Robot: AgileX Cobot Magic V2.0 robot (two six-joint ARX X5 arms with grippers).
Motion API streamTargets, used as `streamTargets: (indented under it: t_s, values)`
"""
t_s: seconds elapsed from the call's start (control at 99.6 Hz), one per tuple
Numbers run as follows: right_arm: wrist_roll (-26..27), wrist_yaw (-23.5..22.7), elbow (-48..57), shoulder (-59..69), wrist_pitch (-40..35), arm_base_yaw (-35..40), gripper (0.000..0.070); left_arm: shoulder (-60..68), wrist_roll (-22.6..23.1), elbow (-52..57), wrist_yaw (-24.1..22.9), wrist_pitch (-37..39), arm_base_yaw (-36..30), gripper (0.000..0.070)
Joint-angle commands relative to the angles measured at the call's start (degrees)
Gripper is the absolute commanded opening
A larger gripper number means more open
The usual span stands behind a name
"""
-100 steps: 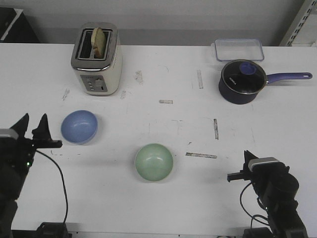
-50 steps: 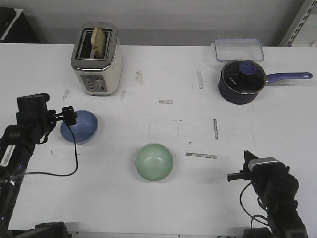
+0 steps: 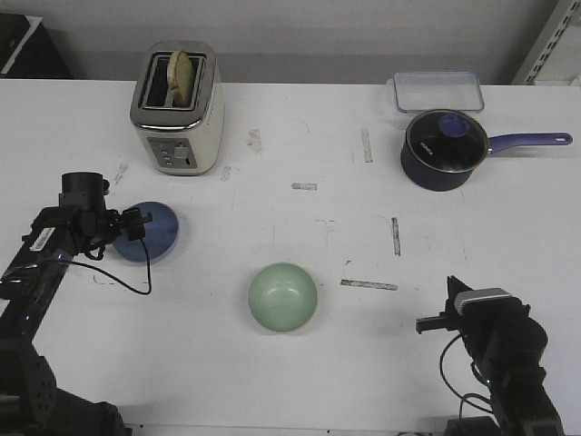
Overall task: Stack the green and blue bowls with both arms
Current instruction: 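Reach the left gripper to the light blue bowl rim and grasp it, then lift the blue bowl with the left gripper and carry it over the green bowl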
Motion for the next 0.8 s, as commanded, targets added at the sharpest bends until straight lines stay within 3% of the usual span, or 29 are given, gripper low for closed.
streamTargets:
  t_s: [0.0,0.1,0.381,0.662,0.793]
  values:
    - [-0.2,-0.2,0.5,0.2,0.3,0.0,0.0000,0.5,-0.6,0.8,0.1,0.5,0.2,0.0103]
    - [-0.2,-0.2,0.5,0.2,0.3,0.0,0.0000,0.5,-0.5,0.8,0.1,0.3,0.3,0.0000]
    - [-0.2,-0.2,0.5,0.2,0.3,0.0,0.0000,-0.2,-0.5,1.7,0.5,0.5,0.3,0.0000]
    - [-0.2,-0.1,0.5,0.2,0.3,0.0,0.0000,-6.2,-0.6,9.6,8.1,-1.0,-0.5,0.0000]
    - [-0.2,-0.2,0.5,0.2,0.3,0.0,0.0000,-10.8,-1.8,12.2,14.0,-2.6,-3.5,0.0000]
